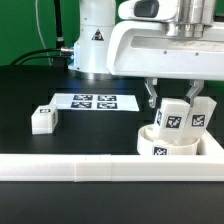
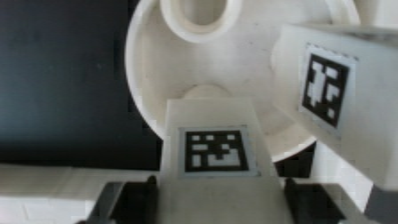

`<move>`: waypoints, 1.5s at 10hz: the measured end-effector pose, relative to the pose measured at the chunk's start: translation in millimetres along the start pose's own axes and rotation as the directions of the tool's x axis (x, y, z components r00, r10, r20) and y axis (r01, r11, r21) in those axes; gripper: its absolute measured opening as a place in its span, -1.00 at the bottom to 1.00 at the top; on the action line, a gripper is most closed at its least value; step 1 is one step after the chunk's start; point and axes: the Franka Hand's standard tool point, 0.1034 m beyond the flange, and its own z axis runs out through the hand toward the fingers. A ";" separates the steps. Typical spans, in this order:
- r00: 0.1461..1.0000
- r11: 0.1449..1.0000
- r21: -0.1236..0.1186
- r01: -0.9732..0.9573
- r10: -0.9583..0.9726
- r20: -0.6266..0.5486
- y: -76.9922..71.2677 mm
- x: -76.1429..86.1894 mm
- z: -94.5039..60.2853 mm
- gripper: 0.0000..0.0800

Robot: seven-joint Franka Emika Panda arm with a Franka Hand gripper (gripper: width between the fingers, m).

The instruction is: Assemble stool

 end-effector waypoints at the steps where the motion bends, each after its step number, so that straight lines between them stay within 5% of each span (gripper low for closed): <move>1: 0.999 0.999 0.002 -0.048 0.048 0.000 -0.2 -0.1 0.1 -0.16; 4: 0.924 0.923 0.046 -0.382 0.382 0.003 -6.1 -0.7 1.3 -0.16; 7: 0.746 0.742 0.084 -0.666 0.666 0.028 -17.4 1.0 2.2 -0.16; 13: 0.322 0.317 0.064 -0.946 0.941 0.100 -40.9 -4.0 3.7 -0.16; 15: 0.307 0.301 0.063 -0.951 0.946 0.101 -41.2 -4.1 3.7 -0.16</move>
Offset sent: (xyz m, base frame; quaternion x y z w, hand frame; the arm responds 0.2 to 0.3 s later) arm -0.0113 0.0058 -0.0080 0.0171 -0.0083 0.2597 0.9655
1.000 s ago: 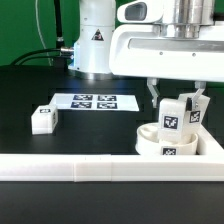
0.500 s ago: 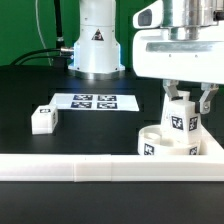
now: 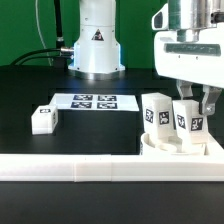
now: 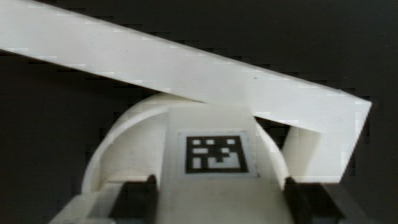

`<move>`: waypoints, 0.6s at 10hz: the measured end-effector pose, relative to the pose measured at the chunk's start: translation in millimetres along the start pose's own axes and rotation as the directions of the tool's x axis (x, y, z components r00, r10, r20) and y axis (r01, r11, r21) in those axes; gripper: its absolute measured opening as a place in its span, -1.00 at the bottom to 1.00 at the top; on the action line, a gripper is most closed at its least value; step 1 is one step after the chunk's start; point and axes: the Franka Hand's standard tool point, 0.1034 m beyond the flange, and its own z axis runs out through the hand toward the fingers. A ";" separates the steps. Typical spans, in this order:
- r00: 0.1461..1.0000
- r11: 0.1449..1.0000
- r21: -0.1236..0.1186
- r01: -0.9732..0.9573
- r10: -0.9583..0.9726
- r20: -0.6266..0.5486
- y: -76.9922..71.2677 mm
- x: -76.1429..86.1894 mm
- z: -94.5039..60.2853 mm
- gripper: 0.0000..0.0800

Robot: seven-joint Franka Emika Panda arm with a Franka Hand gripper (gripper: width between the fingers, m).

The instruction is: Assemble stool

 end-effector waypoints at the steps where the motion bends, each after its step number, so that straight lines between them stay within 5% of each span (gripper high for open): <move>1: 1.000 1.000 0.001 0.010 -0.010 0.000 -0.2 -0.1 -0.3 0.07; 3: 0.998 0.998 0.026 0.059 -0.060 0.010 -7.4 2.2 -16.5 0.56; 5: 0.992 0.991 0.060 0.123 -0.124 0.010 -17.6 1.2 -39.3 0.61; 6: 0.993 0.991 0.058 0.119 -0.120 0.013 -15.7 0.4 -36.8 0.62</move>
Offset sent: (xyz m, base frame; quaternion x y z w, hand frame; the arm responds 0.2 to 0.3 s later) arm -0.0058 0.0034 0.0387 0.0125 -0.0366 -0.0058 0.9992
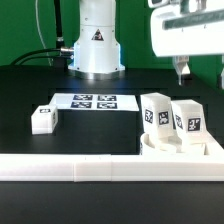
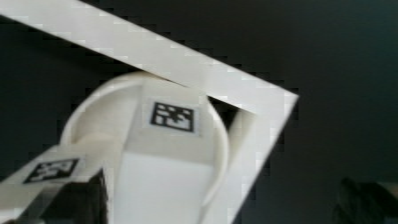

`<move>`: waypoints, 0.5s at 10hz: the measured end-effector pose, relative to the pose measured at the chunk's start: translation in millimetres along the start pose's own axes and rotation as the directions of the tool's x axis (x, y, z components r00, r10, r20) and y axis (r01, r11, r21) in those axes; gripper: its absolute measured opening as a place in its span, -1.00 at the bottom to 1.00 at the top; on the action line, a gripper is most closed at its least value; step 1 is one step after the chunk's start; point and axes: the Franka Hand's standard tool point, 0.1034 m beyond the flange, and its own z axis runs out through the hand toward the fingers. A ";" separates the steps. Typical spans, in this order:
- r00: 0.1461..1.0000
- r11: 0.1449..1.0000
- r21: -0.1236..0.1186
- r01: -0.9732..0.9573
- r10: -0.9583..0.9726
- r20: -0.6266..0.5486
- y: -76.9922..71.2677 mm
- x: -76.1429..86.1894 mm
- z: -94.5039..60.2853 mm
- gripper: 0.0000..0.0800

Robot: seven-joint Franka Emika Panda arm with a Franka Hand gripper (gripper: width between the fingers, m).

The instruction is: Assemble stool

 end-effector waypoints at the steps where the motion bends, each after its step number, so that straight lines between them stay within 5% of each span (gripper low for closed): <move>1: 0.999 0.999 -0.005 0.040 -0.040 0.001 1.6 0.0 3.0 0.62; 5: 0.829 0.829 -0.020 0.559 -0.560 0.002 -6.7 0.1 3.5 0.62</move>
Offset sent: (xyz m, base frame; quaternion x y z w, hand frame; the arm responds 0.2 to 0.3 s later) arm 0.0144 0.0064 0.0012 -0.0200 0.0098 -0.3544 0.9348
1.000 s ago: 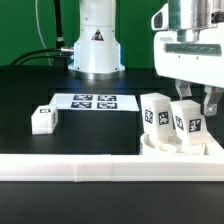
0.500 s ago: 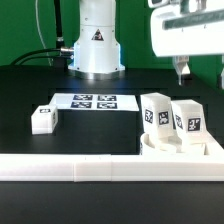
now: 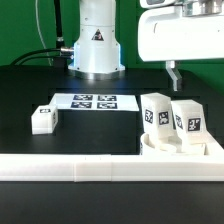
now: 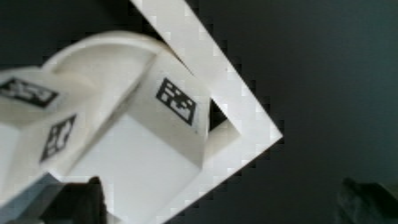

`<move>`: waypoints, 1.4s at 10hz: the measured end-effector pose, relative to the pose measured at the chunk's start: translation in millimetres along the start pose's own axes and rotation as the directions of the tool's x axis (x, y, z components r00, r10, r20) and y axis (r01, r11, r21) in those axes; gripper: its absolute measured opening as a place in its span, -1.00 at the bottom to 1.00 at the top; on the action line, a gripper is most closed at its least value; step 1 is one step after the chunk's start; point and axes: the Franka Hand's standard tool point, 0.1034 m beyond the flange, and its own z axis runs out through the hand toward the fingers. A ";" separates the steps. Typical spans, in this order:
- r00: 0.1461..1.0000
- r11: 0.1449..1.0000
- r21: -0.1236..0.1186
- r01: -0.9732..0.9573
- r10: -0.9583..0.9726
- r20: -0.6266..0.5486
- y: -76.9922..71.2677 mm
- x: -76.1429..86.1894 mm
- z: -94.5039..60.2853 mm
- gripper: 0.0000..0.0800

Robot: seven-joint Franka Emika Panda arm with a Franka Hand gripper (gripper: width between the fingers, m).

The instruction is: Assemble stool

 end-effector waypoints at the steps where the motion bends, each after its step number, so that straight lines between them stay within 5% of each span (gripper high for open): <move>1: 0.994 0.994 0.003 0.106 -0.106 -0.004 -3.0 3.1 0.4 0.62; 6: 0.900 0.900 0.000 0.436 -0.436 -0.018 -1.2 6.4 1.5 0.62; 9: 0.693 0.693 -0.013 0.721 -0.720 0.016 -0.2 8.8 0.6 0.62; 11: 0.632 0.633 -0.047 0.773 -0.774 -0.038 -5.1 11.2 -0.3 0.62; 14: 0.489 0.490 -0.067 0.869 -0.872 -0.020 -0.2 14.0 0.6 0.62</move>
Offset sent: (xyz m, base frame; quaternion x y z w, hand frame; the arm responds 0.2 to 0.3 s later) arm 0.0000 0.0000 0.0000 0.0000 0.0000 -0.1938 0.9810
